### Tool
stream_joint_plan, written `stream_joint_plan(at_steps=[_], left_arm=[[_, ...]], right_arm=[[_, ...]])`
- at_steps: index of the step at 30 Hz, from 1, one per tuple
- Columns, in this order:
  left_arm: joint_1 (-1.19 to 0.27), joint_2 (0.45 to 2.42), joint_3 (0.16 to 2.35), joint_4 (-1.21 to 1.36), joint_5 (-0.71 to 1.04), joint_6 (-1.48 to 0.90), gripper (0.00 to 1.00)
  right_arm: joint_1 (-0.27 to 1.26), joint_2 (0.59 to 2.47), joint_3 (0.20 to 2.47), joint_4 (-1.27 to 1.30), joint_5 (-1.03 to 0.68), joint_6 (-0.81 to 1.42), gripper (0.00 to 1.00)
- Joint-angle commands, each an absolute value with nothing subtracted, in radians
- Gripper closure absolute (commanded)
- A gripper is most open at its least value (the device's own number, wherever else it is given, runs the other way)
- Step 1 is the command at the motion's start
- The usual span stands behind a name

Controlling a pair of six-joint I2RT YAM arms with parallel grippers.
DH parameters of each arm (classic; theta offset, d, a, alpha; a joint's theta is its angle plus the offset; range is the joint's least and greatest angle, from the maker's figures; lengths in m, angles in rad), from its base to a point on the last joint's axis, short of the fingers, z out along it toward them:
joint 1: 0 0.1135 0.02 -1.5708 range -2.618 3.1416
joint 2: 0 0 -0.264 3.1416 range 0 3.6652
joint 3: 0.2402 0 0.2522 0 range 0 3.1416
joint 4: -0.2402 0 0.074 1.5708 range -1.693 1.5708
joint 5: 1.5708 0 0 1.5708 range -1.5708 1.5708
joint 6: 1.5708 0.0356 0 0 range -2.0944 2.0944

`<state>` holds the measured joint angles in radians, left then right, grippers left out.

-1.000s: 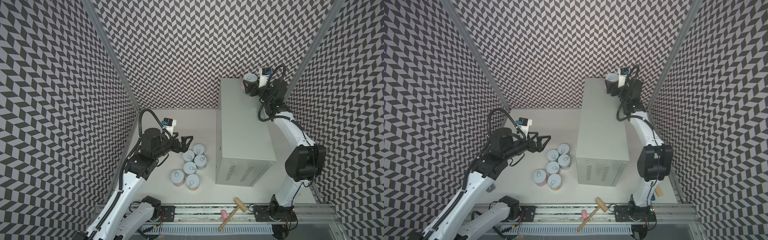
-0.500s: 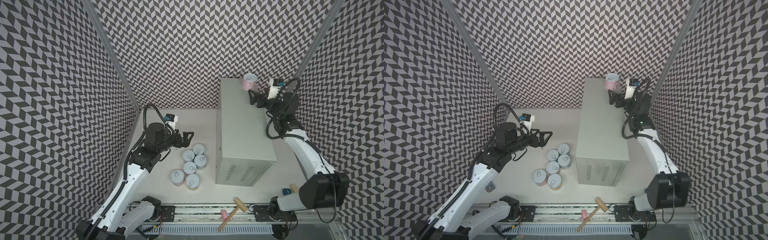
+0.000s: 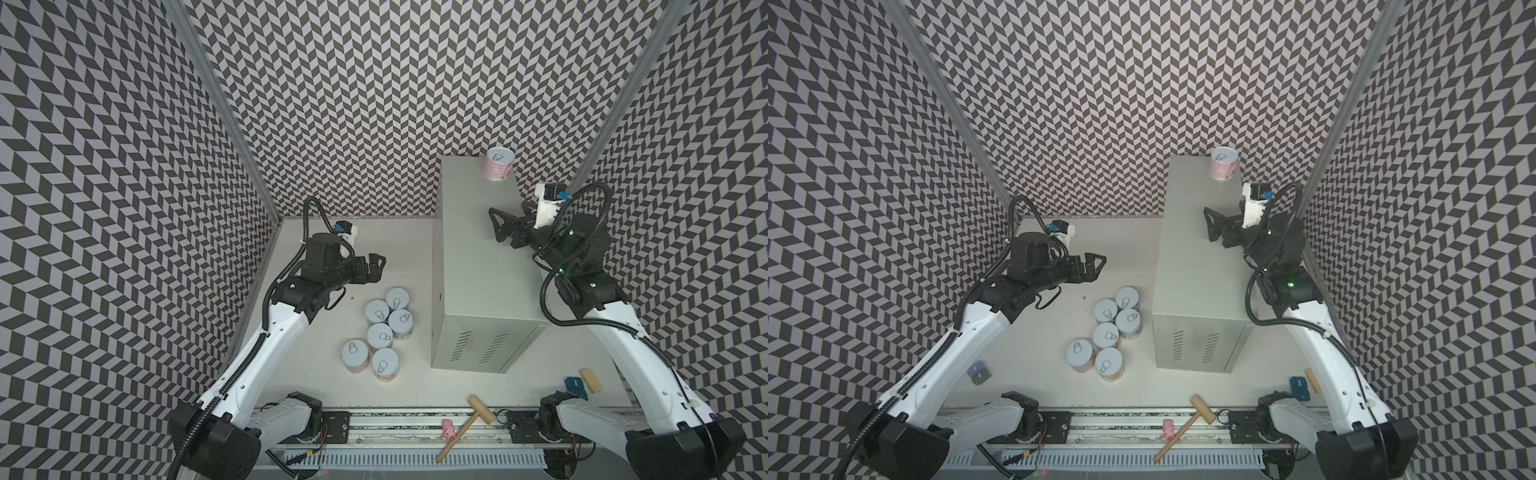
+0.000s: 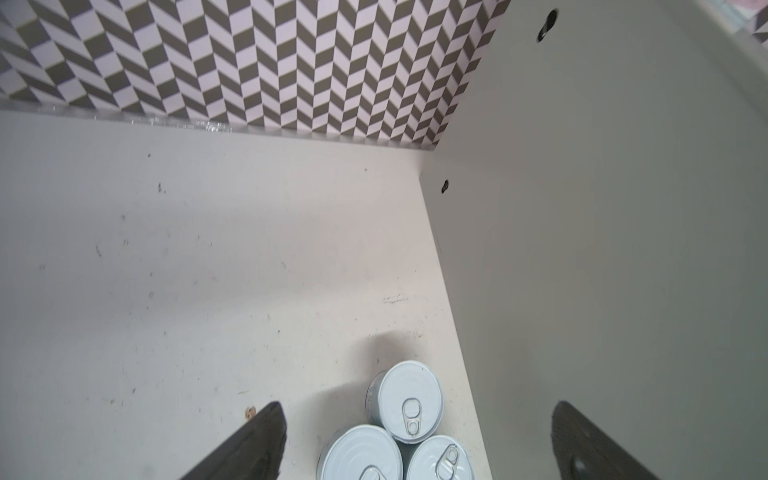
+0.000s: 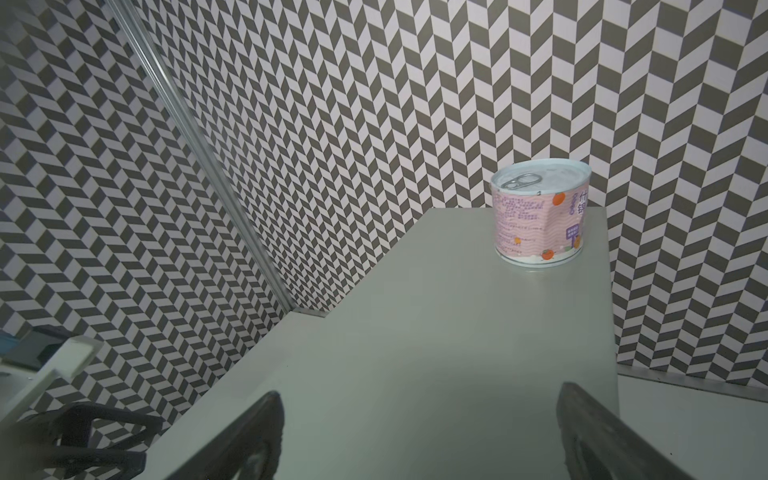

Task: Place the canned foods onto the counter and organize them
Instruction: 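Swing the right arm back over the cans while the left gripper lowers onto them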

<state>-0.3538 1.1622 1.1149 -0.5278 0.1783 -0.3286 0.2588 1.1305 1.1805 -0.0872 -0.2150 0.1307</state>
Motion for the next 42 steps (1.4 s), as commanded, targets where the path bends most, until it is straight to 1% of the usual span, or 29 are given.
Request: stream_joint_plan(at_steps=[1,4,8,10,13,15,18,20,24,26,28,33,40,42], left_arm=[[-0.356,1.153,1.112,-0.609,0.137,-0.345,0.00],[-0.353,1.129,1.070,-0.645,0.132,-0.344,0.00],[-0.354,1.105,1.010,-0.655,0.172,-0.342,0.00],[-0.353,1.104,0.983,-0.650,0.170,-0.354,0.00],[-0.328,1.134,0.974,-0.700,0.075,-0.454,0.00],[-0.300,1.146,0.962,-0.716,0.091,-0.494,0.00],[-0.268,1.108,0.918,-0.710,0.103,-0.553,0.00],[-0.259,1.075,0.899,-0.724,0.107,-0.578,0.00],[-0.259,1.032,0.882,-0.789,0.093,-0.615,0.00],[-0.259,1.011,0.877,-0.862,0.042,-0.678,0.00],[-0.260,0.978,0.860,-0.886,0.061,-0.717,0.00],[-0.278,0.934,0.829,-0.950,0.084,-0.739,0.00],[-0.368,0.937,0.759,-1.014,0.070,-0.700,0.00],[-0.401,0.937,0.750,-1.038,0.043,-0.698,0.00]], right_arm=[[0.357,1.151,1.264,-0.176,-0.150,0.052,0.01],[0.462,1.200,1.368,-0.283,-0.077,0.000,0.01],[0.582,1.248,1.505,-0.415,-0.006,-0.043,0.00],[0.634,1.278,1.582,-0.495,0.010,-0.062,0.01],[0.708,1.344,1.691,-0.615,0.006,-0.090,0.01],[0.746,1.387,1.745,-0.681,0.000,-0.111,0.01],[0.802,1.428,1.799,-0.751,0.020,-0.123,0.00],[0.845,1.430,1.804,-0.760,0.027,-0.134,0.01],[0.927,1.419,1.794,-0.769,-0.035,-0.180,0.01],[0.979,1.421,1.789,-0.766,-0.032,-0.207,0.01],[1.010,1.431,1.792,-0.765,-0.030,-0.224,0.01],[1.049,1.442,1.775,-0.733,-0.030,-0.256,0.01],[1.052,1.445,1.696,-0.630,-0.047,-0.266,0.01],[1.053,1.454,1.680,-0.620,-0.036,-0.267,0.01]])
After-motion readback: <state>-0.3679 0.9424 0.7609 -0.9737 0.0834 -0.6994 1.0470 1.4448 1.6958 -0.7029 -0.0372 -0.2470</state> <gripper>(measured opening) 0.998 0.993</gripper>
